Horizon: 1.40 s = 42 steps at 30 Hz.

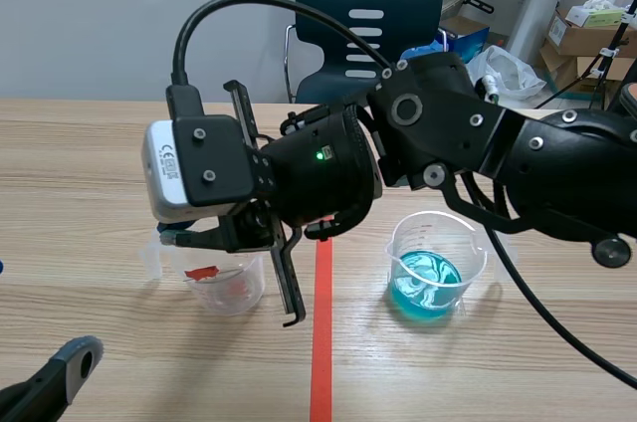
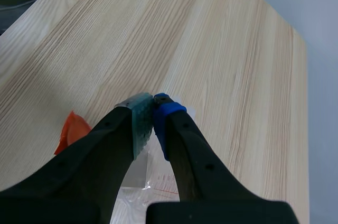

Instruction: Do the redox reaction experiment

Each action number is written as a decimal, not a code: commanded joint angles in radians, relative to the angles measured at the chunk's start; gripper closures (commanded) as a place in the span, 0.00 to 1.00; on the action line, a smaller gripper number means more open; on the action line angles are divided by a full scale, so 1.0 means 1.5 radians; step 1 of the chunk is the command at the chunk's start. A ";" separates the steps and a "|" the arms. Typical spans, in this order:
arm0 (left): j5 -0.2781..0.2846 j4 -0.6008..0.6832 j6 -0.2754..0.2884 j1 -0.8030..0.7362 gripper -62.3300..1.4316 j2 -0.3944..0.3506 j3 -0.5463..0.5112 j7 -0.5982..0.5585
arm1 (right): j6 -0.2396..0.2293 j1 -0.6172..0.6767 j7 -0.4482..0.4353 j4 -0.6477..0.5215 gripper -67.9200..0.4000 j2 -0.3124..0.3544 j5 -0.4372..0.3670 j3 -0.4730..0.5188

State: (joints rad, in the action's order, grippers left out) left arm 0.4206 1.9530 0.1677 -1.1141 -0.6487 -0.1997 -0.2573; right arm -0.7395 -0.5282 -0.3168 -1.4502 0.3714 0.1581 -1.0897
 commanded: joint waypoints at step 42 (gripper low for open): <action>0.004 0.012 0.001 -0.003 0.00 0.004 -0.001 -0.008 | -0.004 -0.014 -0.010 0.037 0.89 -0.008 -0.003 0.009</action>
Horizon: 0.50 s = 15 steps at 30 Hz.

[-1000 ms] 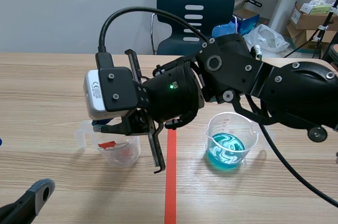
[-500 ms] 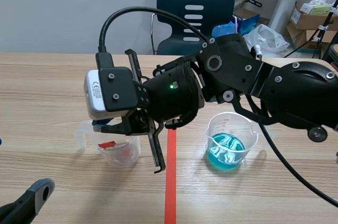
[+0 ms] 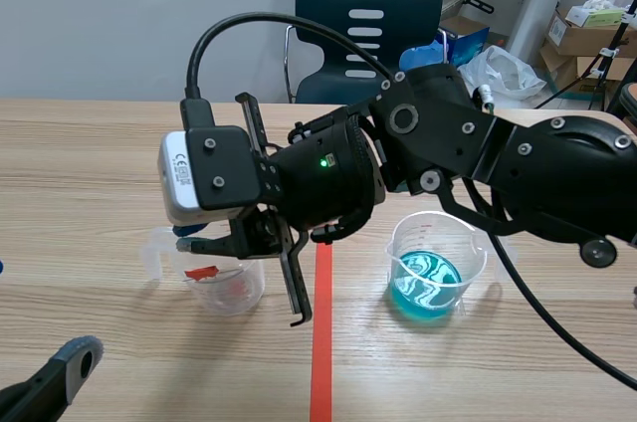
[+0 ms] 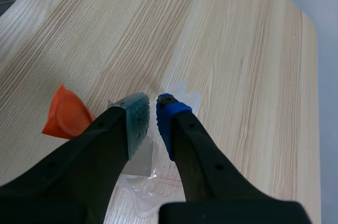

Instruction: Do the redox reaction experiment

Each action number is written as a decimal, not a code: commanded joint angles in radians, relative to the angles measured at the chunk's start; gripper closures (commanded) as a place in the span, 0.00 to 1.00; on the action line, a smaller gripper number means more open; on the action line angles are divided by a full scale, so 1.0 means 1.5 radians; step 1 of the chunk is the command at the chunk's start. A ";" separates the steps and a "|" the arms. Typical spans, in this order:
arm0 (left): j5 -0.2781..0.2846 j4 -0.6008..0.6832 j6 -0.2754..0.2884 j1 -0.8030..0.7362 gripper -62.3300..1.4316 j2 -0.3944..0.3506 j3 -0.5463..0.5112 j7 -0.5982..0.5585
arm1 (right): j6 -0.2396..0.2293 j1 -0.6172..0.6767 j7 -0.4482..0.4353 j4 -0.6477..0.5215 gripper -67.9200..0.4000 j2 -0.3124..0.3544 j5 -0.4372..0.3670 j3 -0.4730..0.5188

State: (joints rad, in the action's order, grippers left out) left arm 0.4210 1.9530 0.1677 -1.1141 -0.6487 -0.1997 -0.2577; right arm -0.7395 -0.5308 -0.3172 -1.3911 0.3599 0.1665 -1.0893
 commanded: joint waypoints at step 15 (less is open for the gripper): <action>0.004 0.012 0.001 -0.003 0.00 0.004 -0.001 -0.007 | -0.004 -0.038 -0.060 -0.102 0.90 0.108 -0.011 0.010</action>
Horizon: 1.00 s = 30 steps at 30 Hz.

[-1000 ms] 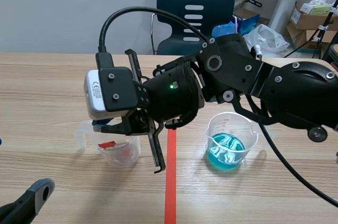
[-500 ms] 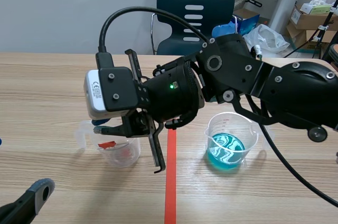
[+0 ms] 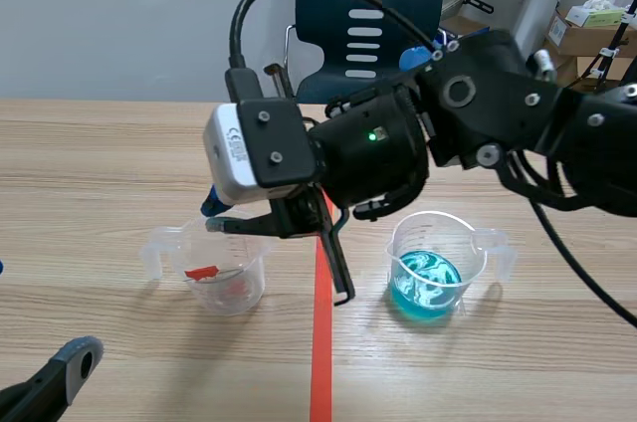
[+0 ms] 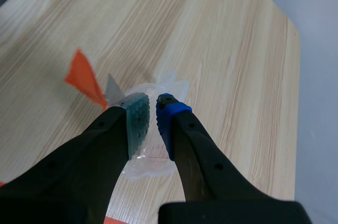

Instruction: Do the redox reaction experiment

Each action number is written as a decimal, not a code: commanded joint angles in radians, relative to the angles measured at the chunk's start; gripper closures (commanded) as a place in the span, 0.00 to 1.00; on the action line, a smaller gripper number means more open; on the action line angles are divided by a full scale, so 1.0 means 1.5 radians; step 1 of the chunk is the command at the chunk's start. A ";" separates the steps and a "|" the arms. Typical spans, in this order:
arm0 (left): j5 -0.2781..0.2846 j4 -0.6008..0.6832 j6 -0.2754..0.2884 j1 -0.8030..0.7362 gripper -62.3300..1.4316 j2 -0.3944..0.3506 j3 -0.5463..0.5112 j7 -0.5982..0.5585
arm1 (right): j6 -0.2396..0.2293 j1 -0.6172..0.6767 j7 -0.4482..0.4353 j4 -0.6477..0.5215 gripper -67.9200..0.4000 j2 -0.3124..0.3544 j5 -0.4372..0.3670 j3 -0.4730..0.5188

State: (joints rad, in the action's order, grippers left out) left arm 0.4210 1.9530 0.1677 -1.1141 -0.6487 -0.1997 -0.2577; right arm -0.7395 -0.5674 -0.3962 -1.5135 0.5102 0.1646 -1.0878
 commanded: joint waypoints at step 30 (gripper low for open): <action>0.004 0.012 0.001 -0.003 0.00 0.004 -0.001 -0.007 | 0.026 -0.022 -0.007 -0.174 0.84 0.335 -0.191 0.011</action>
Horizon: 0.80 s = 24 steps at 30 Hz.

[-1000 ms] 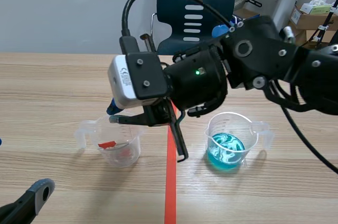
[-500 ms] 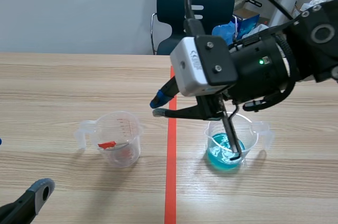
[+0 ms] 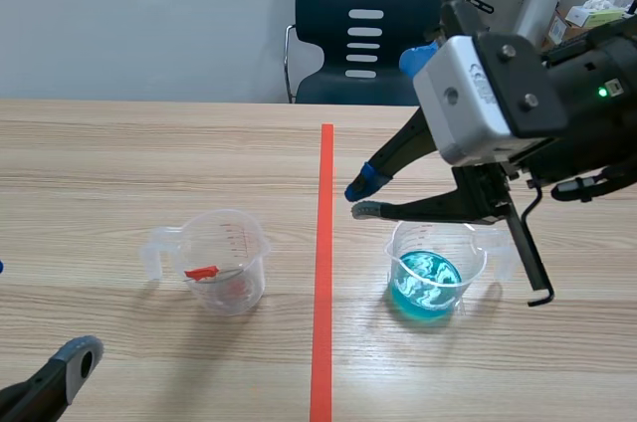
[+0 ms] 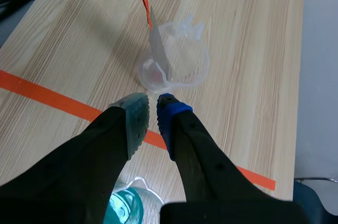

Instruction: Do the redox reaction experiment

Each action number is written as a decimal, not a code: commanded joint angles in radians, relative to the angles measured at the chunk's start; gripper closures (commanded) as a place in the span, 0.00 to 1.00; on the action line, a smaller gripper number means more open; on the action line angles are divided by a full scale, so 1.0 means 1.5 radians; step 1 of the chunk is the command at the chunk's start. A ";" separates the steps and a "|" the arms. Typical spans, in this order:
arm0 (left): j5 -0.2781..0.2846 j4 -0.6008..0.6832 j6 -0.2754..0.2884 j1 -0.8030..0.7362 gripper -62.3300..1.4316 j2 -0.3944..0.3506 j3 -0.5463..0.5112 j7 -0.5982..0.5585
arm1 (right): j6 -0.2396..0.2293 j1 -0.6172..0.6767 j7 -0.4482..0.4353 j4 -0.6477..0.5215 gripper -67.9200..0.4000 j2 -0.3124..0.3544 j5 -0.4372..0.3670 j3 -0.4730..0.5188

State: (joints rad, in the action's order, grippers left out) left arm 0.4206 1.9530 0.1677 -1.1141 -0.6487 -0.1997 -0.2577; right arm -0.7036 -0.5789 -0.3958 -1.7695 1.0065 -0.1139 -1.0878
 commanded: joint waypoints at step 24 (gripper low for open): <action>0.004 0.012 0.001 -0.003 0.00 0.004 -0.001 -0.008 | 0.023 -0.015 0.025 -0.005 0.13 -0.059 0.038 -0.001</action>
State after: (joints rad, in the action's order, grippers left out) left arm 0.4210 1.9530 0.1677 -1.1141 -0.6487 -0.1997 -0.2577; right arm -0.6731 -0.5816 -0.3557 -1.7695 0.9180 -0.0563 -1.0885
